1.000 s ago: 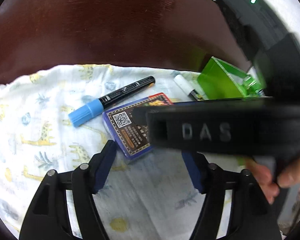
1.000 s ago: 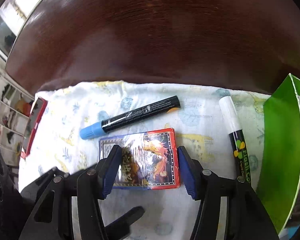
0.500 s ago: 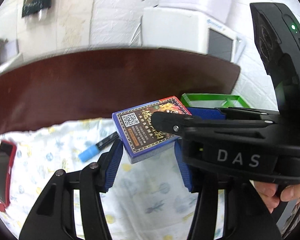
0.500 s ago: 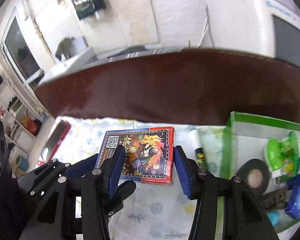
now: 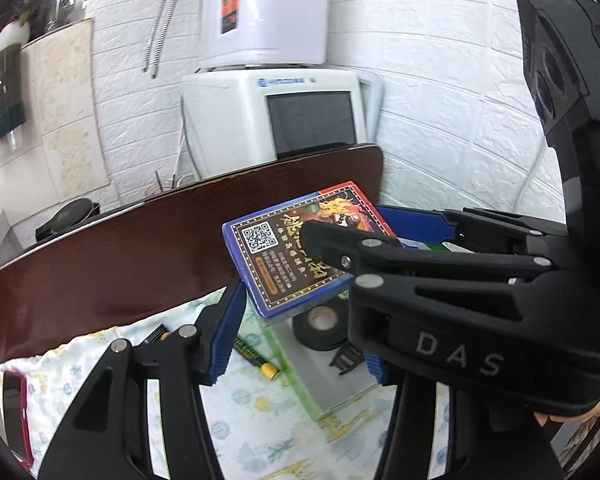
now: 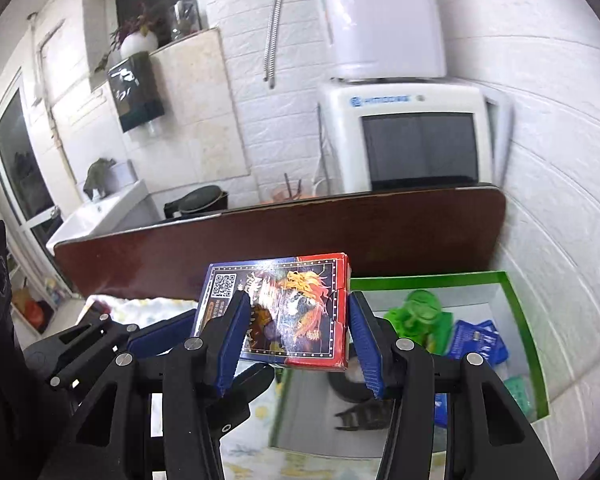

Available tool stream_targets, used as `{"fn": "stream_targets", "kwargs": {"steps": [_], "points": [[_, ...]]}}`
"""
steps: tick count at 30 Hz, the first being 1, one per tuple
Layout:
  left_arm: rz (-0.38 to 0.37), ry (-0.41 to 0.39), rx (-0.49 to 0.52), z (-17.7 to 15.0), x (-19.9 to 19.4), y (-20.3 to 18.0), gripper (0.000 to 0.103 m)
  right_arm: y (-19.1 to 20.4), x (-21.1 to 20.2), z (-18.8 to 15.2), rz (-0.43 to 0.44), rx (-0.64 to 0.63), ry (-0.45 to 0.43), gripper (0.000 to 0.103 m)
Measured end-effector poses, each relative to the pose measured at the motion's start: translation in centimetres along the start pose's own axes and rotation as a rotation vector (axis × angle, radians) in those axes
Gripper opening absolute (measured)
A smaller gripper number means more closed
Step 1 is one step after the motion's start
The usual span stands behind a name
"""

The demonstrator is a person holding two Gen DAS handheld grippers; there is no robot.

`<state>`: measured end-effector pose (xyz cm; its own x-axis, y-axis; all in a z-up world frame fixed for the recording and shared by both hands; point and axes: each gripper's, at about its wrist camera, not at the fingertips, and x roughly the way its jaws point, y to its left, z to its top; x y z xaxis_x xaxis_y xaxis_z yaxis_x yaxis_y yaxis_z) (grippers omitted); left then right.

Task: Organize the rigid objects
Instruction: 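Lift the card packet and carry it over the green box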

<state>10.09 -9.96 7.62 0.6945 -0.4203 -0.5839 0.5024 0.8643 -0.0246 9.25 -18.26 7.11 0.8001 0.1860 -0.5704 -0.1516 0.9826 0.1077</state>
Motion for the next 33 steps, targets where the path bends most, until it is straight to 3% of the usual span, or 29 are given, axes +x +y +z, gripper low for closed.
{"fn": "stream_targets", "kwargs": {"steps": [16,33], "points": [[-0.028,0.078,0.103,1.3,5.2,-6.5,0.052,-8.8,-0.8,-1.6,-0.023,0.156,-0.002,0.053],[-0.040,0.151,0.122,1.0,9.7,-9.2,0.052,-13.6,1.5,-3.0,-0.034,0.237,0.042,0.053]]}}
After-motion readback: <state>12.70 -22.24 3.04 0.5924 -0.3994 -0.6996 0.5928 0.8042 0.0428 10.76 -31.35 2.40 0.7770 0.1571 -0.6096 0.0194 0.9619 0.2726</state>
